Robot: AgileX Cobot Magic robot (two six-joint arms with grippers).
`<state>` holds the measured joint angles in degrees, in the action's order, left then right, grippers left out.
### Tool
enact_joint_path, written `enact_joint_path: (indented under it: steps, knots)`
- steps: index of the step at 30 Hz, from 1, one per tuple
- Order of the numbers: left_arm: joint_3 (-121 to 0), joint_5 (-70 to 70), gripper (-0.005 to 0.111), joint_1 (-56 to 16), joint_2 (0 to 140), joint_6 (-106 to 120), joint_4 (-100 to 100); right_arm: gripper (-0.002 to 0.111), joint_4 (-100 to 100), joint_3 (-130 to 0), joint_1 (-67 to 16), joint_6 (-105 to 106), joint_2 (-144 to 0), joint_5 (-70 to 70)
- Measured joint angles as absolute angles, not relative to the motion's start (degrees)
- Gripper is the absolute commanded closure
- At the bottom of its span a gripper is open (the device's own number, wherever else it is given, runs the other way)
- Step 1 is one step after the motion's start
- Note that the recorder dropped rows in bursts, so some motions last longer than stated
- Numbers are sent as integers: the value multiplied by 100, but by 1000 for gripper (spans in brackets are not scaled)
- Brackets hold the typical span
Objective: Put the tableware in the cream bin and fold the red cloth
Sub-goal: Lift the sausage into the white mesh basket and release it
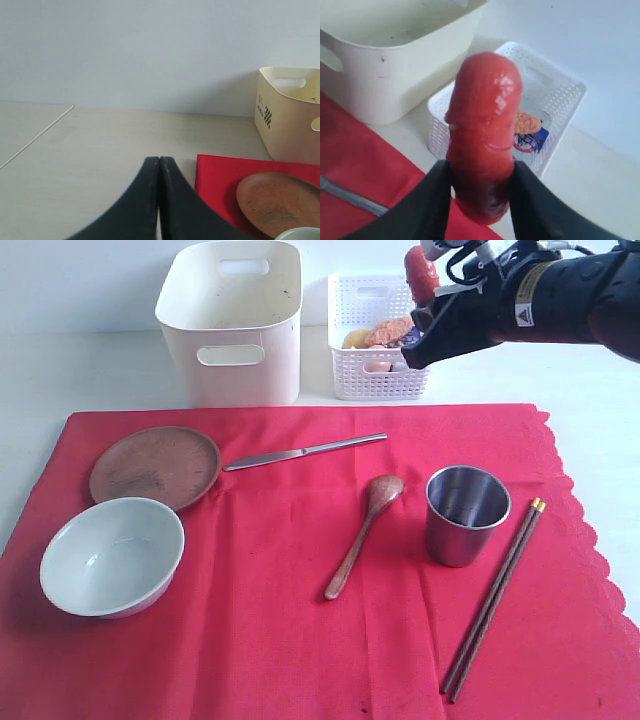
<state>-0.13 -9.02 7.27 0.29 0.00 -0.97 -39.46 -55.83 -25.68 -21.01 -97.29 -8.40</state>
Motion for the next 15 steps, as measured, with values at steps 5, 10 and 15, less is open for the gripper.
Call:
enact_joint_path:
  steps: [5, 10, 15]
  knots:
    - [-13, -902, 106, 727, 29, 0, -97, 108, -3753, -6307, -2400, -2126, -10631, -854]
    - [-13, -902, 106, 727, 29, 0, -97, 108, -3611, -7250, -2318, -2154, -11471, -875]
    - [-13, -902, 106, 727, 29, 0, -97, 108, -3497, -8162, -2292, -2154, -12248, -884]
